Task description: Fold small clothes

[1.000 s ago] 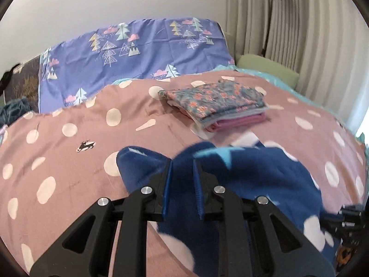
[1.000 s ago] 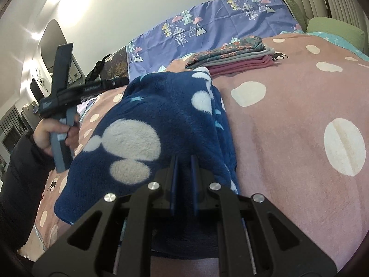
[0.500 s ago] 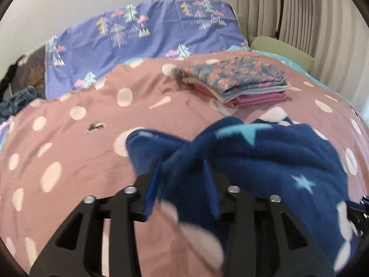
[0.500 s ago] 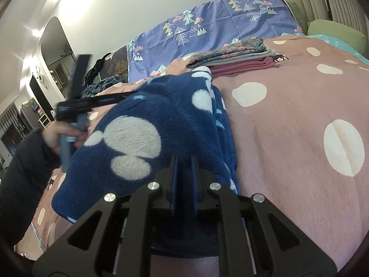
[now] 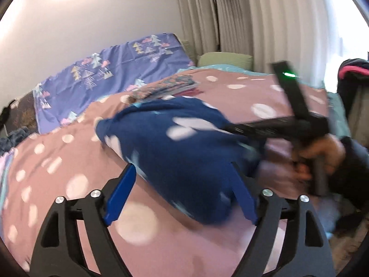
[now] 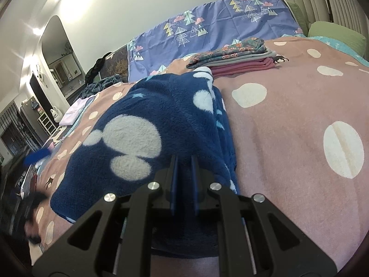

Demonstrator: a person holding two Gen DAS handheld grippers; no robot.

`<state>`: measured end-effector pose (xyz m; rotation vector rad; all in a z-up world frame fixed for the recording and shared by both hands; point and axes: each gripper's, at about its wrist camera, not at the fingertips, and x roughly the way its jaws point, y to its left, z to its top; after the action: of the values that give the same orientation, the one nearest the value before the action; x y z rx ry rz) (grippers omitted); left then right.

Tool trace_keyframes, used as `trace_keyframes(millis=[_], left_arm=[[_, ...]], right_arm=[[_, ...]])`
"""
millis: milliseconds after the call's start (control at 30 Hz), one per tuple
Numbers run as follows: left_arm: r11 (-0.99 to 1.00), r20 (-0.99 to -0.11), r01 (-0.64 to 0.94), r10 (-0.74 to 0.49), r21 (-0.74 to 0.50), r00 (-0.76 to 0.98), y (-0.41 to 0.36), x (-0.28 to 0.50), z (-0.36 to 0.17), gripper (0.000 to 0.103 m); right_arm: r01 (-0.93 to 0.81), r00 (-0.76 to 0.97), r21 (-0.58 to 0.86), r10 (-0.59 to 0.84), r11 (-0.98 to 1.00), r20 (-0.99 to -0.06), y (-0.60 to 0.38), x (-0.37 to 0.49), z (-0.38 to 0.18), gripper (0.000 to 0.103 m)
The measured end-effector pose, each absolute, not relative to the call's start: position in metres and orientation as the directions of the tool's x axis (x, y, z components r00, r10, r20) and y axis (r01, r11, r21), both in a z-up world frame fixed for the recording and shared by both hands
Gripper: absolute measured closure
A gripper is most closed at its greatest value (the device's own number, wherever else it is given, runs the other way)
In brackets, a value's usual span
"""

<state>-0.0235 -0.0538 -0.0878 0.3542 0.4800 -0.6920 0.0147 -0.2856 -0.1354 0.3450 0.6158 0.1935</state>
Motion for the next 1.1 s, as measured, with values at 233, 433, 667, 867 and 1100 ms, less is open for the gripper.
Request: trace_keyframes(millis=[233,433,667,867,1100], left_arm=[[0.798,-0.616,0.561,-0.331,0.221,0.714,-0.082,-0.011,-0.135,0.018],[0.829,-0.533,0.401,-0.151,0.391,0.833,-0.11,0.01,-0.14,0.019],[0.856,-0.606,0.398,-0.132,0.329,0.784,-0.056,0.005,-0.15,0.02],[0.806,-0.654,0.561,-0.324,0.188,0.683,-0.056,-0.015,-0.132,0.067],[0.765,-0.514,0.644,-0.558,-0.014,0.651,-0.035,-0.004,-0.056,0.088]], right_arm=[[-0.079,0.807,0.373,0.279,0.924,-0.521,-0.285,0.013,-0.136,0.093],[-0.059,0.817,0.319,0.229,0.946,-0.529,-0.281,0.011,-0.136,0.093],[-0.084,0.804,0.304,0.245,0.949,-0.542,-0.278,0.015,-0.138,0.093],[-0.085,0.802,0.337,0.265,0.938,-0.535,-0.285,0.015,-0.139,0.092],[-0.086,0.806,0.34,0.266,0.937,-0.529,-0.284,0.015,-0.139,0.092]])
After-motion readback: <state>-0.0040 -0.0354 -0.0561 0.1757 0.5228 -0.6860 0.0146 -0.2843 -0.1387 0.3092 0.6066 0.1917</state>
